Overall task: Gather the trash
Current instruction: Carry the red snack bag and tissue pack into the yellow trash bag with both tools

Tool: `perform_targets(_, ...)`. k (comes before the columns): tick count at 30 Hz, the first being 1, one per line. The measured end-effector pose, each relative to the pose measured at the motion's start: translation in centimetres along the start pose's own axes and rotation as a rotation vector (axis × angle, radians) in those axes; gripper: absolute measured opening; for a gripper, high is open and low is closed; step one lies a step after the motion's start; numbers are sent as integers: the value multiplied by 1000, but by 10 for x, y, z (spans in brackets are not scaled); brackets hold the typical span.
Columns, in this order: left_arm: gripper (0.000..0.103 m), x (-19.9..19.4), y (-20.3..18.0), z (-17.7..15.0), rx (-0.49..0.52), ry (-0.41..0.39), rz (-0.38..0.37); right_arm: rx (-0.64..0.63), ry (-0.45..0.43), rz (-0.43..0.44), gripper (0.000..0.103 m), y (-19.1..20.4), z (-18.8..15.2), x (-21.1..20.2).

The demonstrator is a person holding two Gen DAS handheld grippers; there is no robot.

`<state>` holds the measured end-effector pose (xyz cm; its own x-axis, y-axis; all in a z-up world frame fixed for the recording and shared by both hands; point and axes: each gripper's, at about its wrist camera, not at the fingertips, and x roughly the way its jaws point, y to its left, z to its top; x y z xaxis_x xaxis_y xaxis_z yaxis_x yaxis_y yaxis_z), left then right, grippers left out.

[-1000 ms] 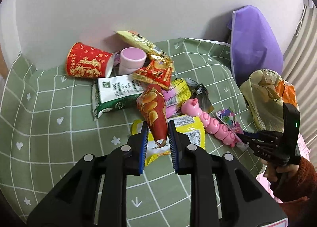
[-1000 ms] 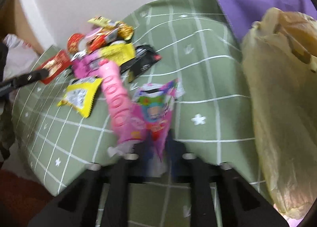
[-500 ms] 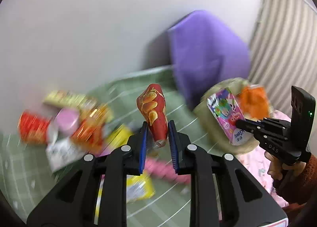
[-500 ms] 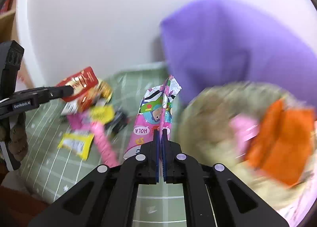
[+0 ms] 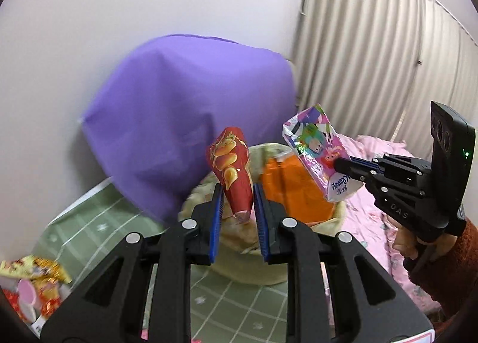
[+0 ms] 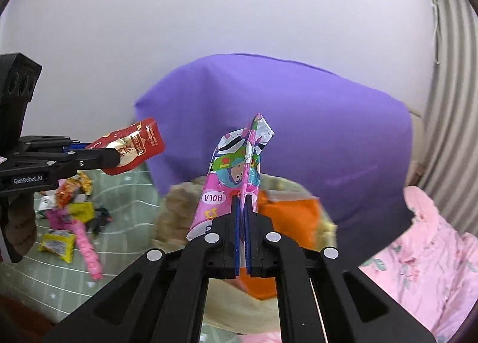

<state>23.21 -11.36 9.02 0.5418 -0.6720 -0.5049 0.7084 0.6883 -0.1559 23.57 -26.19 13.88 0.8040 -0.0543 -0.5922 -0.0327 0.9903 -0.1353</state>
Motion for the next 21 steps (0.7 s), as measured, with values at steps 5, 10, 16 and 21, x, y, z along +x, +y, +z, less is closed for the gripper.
perform_targets(5, 20, 23, 1, 9, -15, 22, -19, 64, -4, -64, 5, -38, -2, -10)
perform_targets(10, 20, 51, 5, 7, -42, 90, -55, 88, 53, -63, 5, -58, -10, 4)
perform_targets(16, 20, 105, -19, 1, 13, 217, -93, 94, 209, 26, 5, -61, -23, 60)
perform_targets(21, 20, 140, -21, -10, 32, 296, -55, 22, 351, 62, 5, -50, -40, 112)
